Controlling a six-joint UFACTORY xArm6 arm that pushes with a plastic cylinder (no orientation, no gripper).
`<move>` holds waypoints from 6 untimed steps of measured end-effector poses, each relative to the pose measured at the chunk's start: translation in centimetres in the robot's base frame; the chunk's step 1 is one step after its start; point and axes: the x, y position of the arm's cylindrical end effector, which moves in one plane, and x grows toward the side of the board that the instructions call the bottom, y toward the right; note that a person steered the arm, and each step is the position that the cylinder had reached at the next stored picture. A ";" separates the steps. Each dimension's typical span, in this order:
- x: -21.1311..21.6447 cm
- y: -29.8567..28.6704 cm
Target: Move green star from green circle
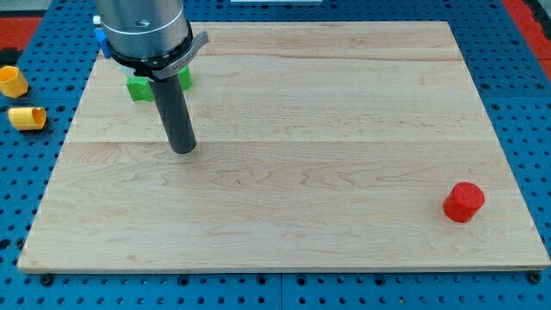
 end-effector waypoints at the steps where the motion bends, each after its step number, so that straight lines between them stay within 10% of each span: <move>1: 0.4 0.0; 6: -0.2 6.0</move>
